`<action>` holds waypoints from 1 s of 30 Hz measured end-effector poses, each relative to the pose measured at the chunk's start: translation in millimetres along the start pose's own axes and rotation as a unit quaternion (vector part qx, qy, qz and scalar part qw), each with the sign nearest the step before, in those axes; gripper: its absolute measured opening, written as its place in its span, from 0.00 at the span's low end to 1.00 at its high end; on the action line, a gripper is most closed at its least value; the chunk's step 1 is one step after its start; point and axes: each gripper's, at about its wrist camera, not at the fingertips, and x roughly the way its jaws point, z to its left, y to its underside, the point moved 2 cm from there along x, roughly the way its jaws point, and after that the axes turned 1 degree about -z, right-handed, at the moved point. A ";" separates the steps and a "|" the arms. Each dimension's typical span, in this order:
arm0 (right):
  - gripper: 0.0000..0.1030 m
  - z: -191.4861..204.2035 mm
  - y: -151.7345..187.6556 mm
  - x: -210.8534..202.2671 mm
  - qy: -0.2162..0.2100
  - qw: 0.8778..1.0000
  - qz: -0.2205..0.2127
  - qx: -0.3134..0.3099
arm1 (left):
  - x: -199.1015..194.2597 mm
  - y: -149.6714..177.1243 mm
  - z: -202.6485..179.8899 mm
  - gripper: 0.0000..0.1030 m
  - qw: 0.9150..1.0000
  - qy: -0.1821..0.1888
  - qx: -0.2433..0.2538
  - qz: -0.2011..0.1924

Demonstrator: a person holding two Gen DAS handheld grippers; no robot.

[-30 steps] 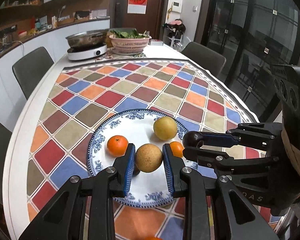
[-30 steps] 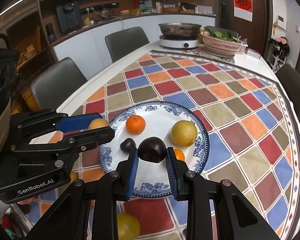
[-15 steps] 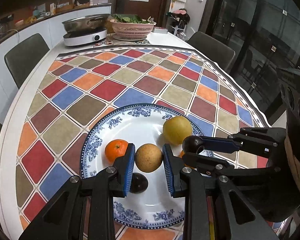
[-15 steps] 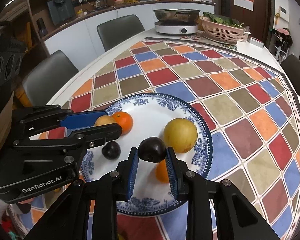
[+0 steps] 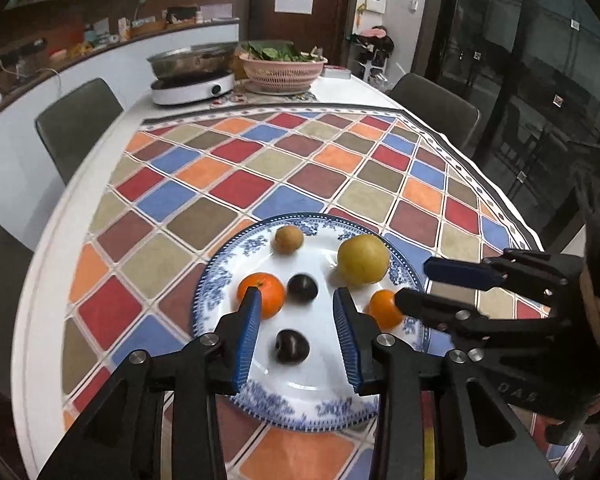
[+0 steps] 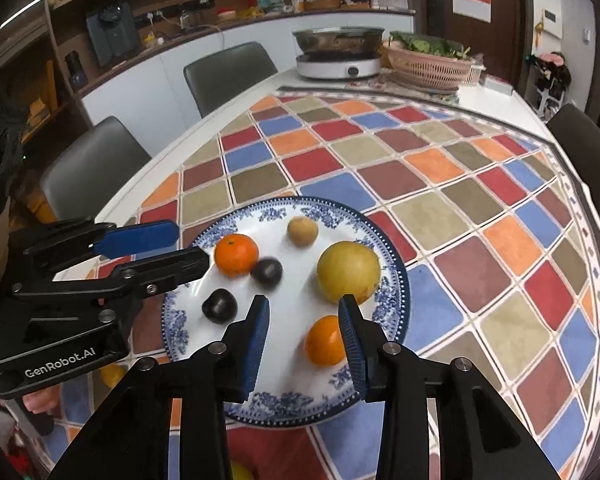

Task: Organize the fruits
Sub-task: 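Lower both fruits onto the plate and open both grippers, then withdraw both grippers from the plate toward the remaining fruits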

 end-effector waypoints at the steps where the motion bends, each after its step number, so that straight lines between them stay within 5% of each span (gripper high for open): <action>1: 0.36 1.3 0.8 -3.8 0.002 1.000 -0.003 -0.001 | -6.7 1.7 -0.4 0.36 1.000 -0.002 -0.001 -0.005; 6: 0.36 13.9 7.2 -37.4 0.013 0.999 -0.034 -0.013 | -40.8 8.9 -5.9 0.38 0.999 -0.023 0.005 -0.027; 16: 0.44 37.3 20.1 -88.5 0.012 0.997 -0.072 -0.018 | -98.4 25.1 -14.1 0.57 0.997 -0.044 0.009 -0.061; 20: 0.51 46.9 27.6 -101.1 0.017 0.996 -0.081 -0.022 | -113.4 35.0 -14.7 0.62 0.996 -0.053 0.012 -0.067; 30: 0.52 65.2 49.1 -117.8 0.013 0.996 -0.080 -0.025 | -140.4 64.9 -17.1 0.68 0.996 -0.054 0.000 -0.074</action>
